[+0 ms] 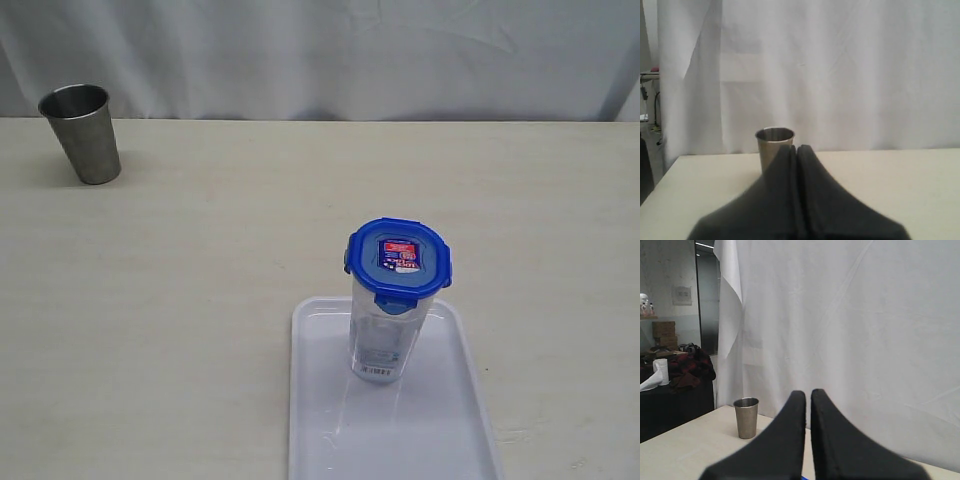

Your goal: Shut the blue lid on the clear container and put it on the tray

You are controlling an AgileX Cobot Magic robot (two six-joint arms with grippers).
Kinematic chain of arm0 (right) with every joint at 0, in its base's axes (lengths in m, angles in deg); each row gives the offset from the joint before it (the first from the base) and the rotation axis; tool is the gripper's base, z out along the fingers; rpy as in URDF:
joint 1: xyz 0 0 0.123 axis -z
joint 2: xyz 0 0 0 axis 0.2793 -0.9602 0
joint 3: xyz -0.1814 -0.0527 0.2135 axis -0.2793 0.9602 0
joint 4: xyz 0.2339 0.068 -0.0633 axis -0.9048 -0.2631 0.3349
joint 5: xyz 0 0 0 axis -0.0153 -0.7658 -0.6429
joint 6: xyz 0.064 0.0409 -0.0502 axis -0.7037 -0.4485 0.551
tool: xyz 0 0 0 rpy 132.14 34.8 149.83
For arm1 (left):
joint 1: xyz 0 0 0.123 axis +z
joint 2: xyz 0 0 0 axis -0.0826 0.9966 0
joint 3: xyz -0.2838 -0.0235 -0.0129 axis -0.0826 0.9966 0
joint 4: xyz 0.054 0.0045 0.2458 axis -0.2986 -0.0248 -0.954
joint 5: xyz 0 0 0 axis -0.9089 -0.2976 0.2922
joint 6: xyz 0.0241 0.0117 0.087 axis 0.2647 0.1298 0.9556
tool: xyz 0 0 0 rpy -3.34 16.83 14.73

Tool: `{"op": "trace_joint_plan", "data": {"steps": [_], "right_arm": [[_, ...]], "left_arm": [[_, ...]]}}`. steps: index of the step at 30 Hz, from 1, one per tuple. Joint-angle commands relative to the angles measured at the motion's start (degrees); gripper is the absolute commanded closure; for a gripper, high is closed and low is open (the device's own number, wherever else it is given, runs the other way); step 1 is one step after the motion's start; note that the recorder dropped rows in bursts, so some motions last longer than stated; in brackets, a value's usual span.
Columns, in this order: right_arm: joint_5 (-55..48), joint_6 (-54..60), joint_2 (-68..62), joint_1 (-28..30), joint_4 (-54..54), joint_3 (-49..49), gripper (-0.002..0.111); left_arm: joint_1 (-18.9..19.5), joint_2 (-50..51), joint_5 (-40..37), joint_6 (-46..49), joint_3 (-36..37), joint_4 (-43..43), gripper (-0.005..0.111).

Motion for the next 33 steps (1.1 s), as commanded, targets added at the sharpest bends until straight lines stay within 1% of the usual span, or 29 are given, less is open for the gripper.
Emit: {"op": "trace_joint_plan", "data": {"steps": [1,3,5,10,12,15,17,33], "right_arm": [[-0.1,-0.3,0.1,0.0,-0.2,0.3,0.104],[-0.1,-0.3,0.1,0.0,-0.2,0.3,0.104],[-0.1,-0.3,0.1,0.0,-0.2,0.3,0.104],[-0.1,-0.3,0.1,0.0,-0.2,0.3,0.104],[-0.1,-0.3,0.1,0.0,-0.2,0.3,0.104],[-0.1,-0.3,0.1,0.0,-0.2,0.3,0.104],[-0.1,-0.3,0.1,0.0,-0.2,0.3,0.104],[-0.1,-0.3,0.1,0.0,-0.2,0.3,0.104]], "left_arm": [[2.2,-0.1,4.3,-0.4,6.3,-4.3,0.107],[2.9,-0.1,5.8,-0.4,6.6,-5.4,0.107],[3.8,-0.1,3.5,-0.4,6.6,-5.4,0.107],[4.8,-0.1,1.6,-0.4,6.6,-6.5,0.107],[4.8,-0.1,-1.5,-0.4,6.6,-8.0,0.107],[4.8,-0.1,-9.4,-0.4,6.6,-9.2,0.107],[4.8,-0.1,-9.4,-1.6,6.6,-9.2,0.107],[4.8,-0.1,-9.2,-1.6,6.6,-9.2,0.107]]}}
